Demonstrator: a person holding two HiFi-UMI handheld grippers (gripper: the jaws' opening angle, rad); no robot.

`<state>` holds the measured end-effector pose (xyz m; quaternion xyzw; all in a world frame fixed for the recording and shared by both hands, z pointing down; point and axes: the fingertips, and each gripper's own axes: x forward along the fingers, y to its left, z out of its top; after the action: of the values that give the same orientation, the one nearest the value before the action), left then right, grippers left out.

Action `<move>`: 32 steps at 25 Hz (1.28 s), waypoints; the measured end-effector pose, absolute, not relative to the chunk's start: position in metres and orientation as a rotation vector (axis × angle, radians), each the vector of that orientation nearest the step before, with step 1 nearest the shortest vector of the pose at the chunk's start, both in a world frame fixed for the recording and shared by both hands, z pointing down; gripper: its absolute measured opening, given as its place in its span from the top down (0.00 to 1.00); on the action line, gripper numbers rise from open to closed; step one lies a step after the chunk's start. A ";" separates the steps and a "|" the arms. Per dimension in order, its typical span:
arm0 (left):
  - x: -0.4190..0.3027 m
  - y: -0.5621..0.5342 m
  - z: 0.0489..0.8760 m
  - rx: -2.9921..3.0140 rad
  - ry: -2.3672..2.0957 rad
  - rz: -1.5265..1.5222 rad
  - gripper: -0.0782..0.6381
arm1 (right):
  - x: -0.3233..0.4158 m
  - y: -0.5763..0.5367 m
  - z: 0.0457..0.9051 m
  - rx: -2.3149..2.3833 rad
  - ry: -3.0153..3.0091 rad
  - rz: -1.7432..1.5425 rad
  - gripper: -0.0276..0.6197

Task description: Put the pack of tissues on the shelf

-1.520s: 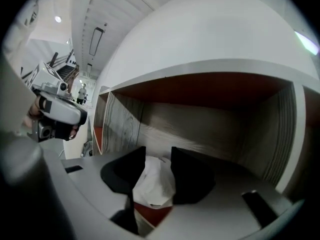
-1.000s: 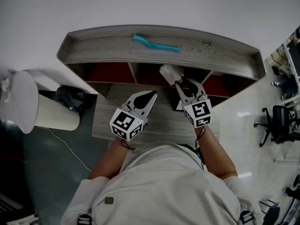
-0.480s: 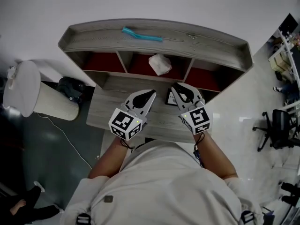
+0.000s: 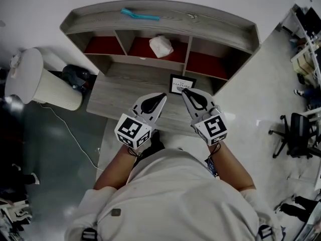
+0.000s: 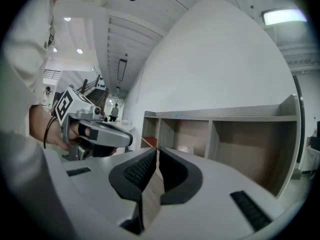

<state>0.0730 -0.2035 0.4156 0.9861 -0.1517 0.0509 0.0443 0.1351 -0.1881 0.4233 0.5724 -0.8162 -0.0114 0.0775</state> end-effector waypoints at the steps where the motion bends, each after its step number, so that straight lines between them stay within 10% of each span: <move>1: 0.073 -0.196 0.417 3.011 -0.474 0.159 0.87 | 0.135 -0.179 0.425 1.705 -2.457 -0.027 0.91; 32: -0.004 -0.098 0.413 3.036 -0.525 0.205 0.87 | 0.061 -0.063 0.415 1.610 -2.565 -0.011 0.93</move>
<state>-0.0039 -0.0981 0.4135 0.9828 -0.1699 0.0665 0.0269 0.0609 -0.0631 0.4147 0.5307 -0.8457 -0.0038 0.0568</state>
